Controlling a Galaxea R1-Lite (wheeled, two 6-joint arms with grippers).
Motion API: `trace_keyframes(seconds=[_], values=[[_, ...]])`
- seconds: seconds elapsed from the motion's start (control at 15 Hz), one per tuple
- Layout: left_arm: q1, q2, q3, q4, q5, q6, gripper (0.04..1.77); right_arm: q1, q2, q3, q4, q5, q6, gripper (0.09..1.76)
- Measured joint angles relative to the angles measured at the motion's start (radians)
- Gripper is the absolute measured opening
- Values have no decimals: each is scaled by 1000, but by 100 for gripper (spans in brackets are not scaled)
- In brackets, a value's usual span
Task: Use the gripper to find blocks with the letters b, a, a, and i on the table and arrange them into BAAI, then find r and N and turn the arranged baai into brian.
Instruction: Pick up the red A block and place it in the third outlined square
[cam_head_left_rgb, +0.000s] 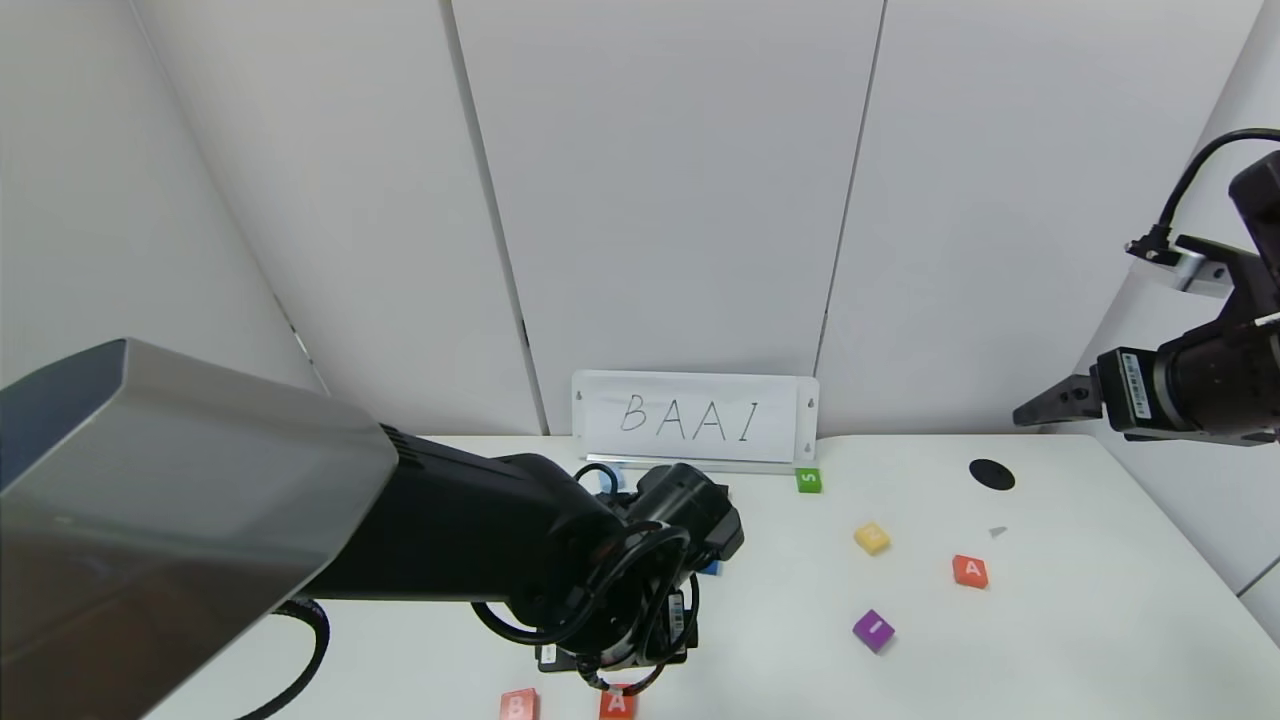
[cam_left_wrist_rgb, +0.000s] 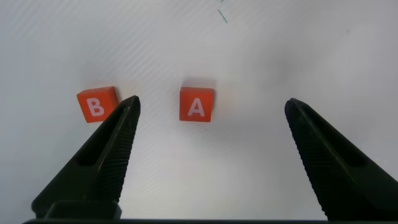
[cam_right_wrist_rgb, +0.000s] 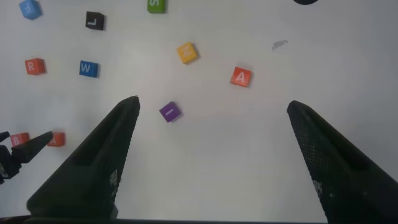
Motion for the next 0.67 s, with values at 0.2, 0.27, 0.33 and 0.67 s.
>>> trace_keyframes(seconds=[0.2,0.27,0.33,0.67], values=[[18,-11,-29,0,-1,20,168,-1,0,0,0,0,0,171],[33,-19,-40,-2,-4,40,168,-3,0,0,0,1,0,171],[54,-31,-53,-7,-7,71,169,-6,1,0,0,1,0,171],[177,-124,-83,-78,-82,254,170,-9,6,-1,0,0,0,171]])
